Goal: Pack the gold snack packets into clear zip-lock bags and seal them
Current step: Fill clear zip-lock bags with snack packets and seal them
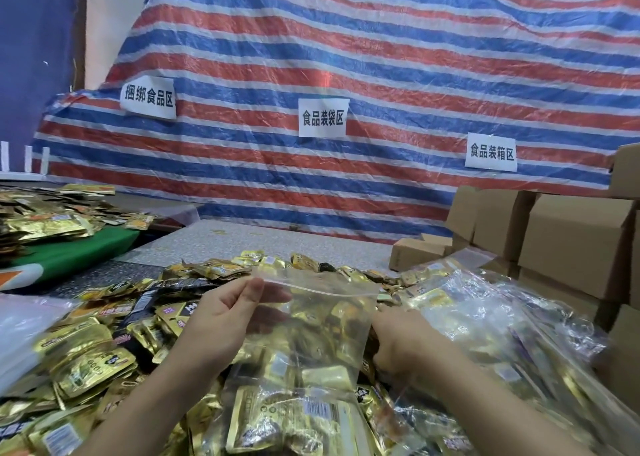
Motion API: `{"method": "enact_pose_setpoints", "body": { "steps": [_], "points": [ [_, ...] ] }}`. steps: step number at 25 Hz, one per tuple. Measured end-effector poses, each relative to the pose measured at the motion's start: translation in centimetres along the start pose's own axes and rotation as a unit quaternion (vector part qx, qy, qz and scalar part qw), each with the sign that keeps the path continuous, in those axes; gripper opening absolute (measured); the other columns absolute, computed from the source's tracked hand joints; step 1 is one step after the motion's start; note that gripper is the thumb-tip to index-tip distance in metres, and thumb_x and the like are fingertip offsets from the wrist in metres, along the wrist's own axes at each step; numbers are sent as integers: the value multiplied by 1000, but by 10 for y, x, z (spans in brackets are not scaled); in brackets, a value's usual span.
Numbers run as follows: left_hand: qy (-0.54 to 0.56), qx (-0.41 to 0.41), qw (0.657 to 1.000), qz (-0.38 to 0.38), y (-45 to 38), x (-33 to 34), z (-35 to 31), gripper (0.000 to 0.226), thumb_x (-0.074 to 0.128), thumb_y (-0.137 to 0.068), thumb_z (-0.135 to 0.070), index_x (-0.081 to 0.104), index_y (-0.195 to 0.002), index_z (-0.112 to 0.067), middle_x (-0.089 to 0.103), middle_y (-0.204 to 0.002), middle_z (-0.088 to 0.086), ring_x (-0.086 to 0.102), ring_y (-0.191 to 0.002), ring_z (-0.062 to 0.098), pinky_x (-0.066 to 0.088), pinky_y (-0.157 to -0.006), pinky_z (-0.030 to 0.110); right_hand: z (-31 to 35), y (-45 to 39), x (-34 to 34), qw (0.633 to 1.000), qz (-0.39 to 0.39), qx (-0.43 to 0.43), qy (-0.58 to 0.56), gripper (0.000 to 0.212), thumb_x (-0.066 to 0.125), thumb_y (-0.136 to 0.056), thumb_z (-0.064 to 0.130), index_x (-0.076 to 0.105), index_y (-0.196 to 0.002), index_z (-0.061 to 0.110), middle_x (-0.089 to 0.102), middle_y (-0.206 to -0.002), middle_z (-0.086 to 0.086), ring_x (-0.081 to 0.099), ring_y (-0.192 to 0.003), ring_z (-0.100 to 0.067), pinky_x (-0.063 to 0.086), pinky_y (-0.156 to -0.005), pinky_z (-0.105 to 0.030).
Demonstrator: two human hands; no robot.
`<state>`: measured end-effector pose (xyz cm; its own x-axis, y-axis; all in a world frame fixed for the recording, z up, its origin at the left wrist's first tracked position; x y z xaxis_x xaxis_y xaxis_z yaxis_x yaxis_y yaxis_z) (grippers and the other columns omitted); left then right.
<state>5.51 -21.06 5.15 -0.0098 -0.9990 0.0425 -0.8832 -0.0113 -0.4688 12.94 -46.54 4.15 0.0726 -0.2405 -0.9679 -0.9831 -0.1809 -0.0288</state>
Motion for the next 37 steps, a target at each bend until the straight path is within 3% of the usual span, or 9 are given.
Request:
{"method": "enact_pose_setpoints", "body": {
  "steps": [3,6,10,14,20,24,30,34,37],
  "points": [
    [-3,-2,1000,-4,0,0,2,41,44,-90,-41,73,-95,-12,77,-96,2,74,-82,23,56,-75,39,4,-4,6,997,-32,0,70,64,61,-83,25,39,-142,17,49,-138,-6,46,-128,-28,25,-117,-48],
    [-3,-4,1000,-8,-1,-1,2,42,44,-90,-41,73,-96,-13,77,-95,3,74,-82,24,57,-73,38,1,0,6,997,-52,-30,55,55,57,-82,20,44,-136,22,58,-129,-2,51,-124,-24,20,-119,-48],
    [-8,-2,1000,-4,-2,-2,2,43,43,-90,-42,73,-97,-12,77,-95,3,74,-81,23,56,-66,30,-10,6,1,996,-28,-64,-51,52,55,-84,11,47,-130,32,64,-117,3,57,-110,-20,38,-106,-38],
    [-5,-1,1000,-4,-2,-2,1,43,42,-91,-42,72,-98,-11,77,-95,3,74,-81,23,56,-68,33,-19,8,-4,991,27,-72,-112,70,49,-83,4,38,-144,38,61,-125,1,58,-103,-19,53,-83,-34],
    [3,-5,1000,-15,-3,-2,2,40,41,-98,-35,71,-98,-9,77,-91,5,74,-77,23,58,-64,28,-26,11,-5,955,-73,-82,-275,41,50,-95,15,57,-130,35,64,-119,12,60,-103,-6,52,-90,-30],
    [4,-7,1000,-12,-3,-1,2,40,41,-98,-35,70,-98,-8,77,-91,6,74,-77,24,57,-62,28,-35,5,-4,926,-157,-29,-342,22,48,-103,18,63,-113,30,65,-105,10,59,-97,-13,46,-76,-21],
    [4,2,1000,-3,-2,-1,3,44,42,-90,-44,71,-97,-11,77,-91,5,74,-78,24,56,-64,30,-27,10,-6,887,-255,-5,-386,23,46,-104,16,69,-109,19,69,-91,3,61,-78,-11,51,-70,-31],
    [4,2,1000,-2,-2,-1,3,44,43,-90,-44,71,-97,-11,76,-90,5,74,-76,23,57,-62,27,-12,16,-26,839,-322,-48,-437,26,49,-102,11,69,-112,23,68,-82,10,57,-58,-4,42,-49,-19],
    [7,1,1000,-2,-1,-1,2,45,43,-89,-45,72,-97,-11,76,-91,6,74,-77,24,56,-64,31,7,17,-27,879,-264,-89,-386,26,53,-100,15,71,-112,29,70,-94,13,62,-74,-2,52,-64,-19]
  ]
}}
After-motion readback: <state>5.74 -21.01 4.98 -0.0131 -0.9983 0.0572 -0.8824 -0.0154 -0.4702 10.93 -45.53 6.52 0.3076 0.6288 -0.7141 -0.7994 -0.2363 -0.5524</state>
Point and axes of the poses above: each hand's wrist, its own y-axis away from the middle knuckle, its own x-axis out of the palm, z = x × y, the point moved 4 cm from there along -y, towards the middle knuckle
